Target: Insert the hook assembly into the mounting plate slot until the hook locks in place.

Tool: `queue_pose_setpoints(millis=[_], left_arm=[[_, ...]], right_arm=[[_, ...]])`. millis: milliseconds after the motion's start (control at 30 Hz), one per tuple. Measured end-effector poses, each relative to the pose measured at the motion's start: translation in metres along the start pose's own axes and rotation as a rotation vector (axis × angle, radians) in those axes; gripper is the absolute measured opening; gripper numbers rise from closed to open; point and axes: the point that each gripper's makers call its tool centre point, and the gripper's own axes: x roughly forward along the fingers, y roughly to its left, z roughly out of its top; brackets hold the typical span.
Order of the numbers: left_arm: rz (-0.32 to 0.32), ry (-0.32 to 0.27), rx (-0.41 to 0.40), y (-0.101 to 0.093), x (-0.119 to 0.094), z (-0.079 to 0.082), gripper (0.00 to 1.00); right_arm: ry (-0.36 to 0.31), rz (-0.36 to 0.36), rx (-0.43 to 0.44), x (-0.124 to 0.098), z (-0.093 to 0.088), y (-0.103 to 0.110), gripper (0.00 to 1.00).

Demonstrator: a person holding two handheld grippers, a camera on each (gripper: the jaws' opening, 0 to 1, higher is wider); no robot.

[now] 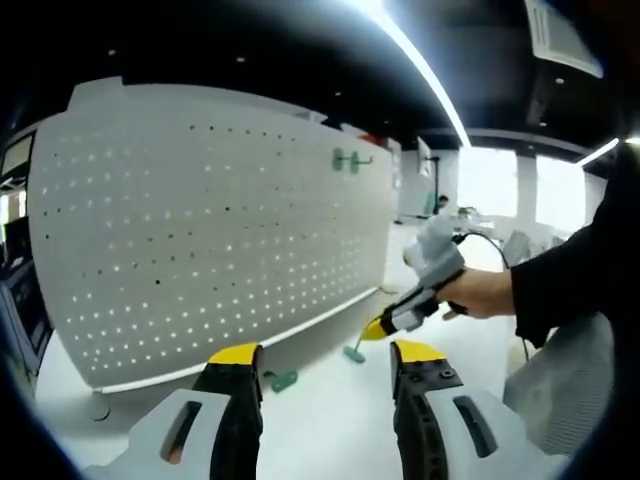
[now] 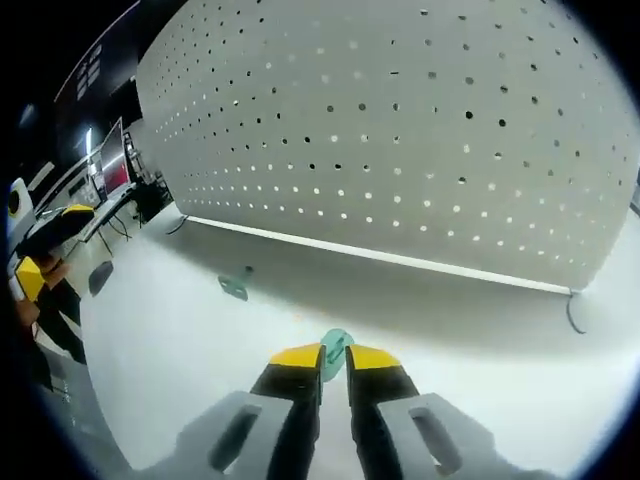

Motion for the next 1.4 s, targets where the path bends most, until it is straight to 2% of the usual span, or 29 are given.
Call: queue_pose_setpoints(millis=[267, 500, 833, 1167, 1400], left_arm=[[0.000, 0.001, 0.000, 0.000, 0.000, 0.000, 0.52], [-0.002, 0.003, 0.002, 0.000, 0.000, -0.001, 0.51], [-0.004, 0.005, 0.002, -0.001, 0.000, -0.001, 0.51], [-0.011, 0.009, 0.008, -0.003, 0.001, -0.002, 0.51], [-0.035, 0.028, 0.028, -0.010, 0.002, -0.004, 0.51]], right_arm=[[0.010, 0.004, -0.035, 0.001, -0.002, 0.000, 0.02], [0.002, 0.012, -0.030, 0.001, -0.001, 0.002, 0.04], [-0.001, 0.032, -0.039, 0.004, 0.001, 0.005, 0.02], [-0.003, 0.092, -0.070, 0.000, 0.002, 0.018, 0.01], [-0.024, 0.150, -0.093, -0.007, 0.011, 0.034, 0.01]])
